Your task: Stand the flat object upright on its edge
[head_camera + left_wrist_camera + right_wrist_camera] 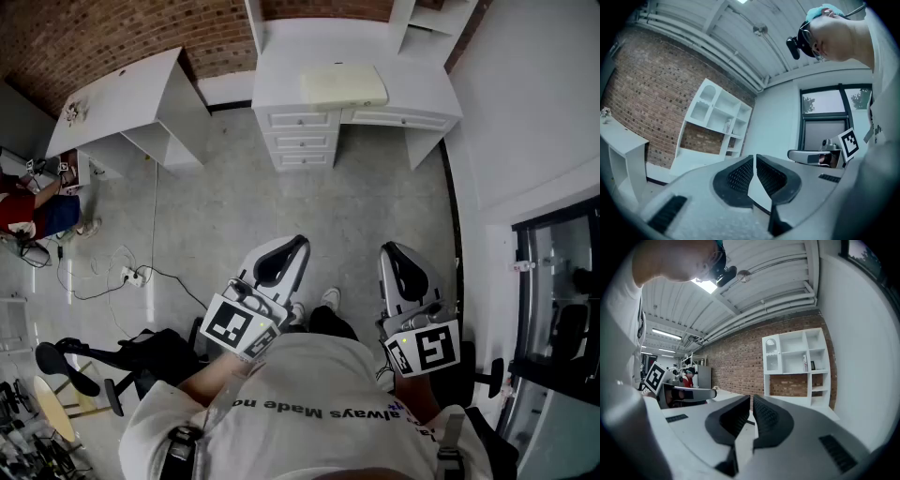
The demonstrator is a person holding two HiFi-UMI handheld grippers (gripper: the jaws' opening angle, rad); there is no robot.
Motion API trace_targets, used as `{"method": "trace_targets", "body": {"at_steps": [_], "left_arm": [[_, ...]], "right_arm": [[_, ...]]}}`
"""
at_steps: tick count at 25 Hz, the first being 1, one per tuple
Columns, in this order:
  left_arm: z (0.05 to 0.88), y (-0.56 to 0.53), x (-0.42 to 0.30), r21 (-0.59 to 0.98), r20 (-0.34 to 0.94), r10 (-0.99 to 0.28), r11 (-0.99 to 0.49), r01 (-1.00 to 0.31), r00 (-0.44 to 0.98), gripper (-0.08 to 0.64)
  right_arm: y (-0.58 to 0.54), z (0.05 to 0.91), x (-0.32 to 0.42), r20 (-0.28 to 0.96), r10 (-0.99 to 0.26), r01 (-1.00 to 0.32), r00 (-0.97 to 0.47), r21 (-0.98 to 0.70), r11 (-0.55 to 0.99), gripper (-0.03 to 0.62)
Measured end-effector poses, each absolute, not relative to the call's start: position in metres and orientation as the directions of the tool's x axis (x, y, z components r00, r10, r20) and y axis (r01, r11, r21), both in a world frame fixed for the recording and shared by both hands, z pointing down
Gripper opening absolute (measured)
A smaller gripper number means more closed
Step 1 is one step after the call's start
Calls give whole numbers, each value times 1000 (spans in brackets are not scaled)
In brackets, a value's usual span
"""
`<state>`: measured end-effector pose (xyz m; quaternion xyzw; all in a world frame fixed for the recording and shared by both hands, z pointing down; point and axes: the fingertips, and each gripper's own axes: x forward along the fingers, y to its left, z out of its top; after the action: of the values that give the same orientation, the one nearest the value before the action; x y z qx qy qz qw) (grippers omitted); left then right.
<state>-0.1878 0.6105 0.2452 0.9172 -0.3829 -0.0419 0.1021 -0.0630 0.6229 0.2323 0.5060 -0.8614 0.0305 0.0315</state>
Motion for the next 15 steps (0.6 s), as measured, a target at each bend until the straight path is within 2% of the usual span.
{"method": "trace_targets", "body": {"at_steps": [15], "left_arm": [[236, 576, -124, 206, -24, -721, -682, -702, 693, 28]], "right_arm": [[592, 221, -2, 35, -857, -857, -514, -5, 514, 29]]}}
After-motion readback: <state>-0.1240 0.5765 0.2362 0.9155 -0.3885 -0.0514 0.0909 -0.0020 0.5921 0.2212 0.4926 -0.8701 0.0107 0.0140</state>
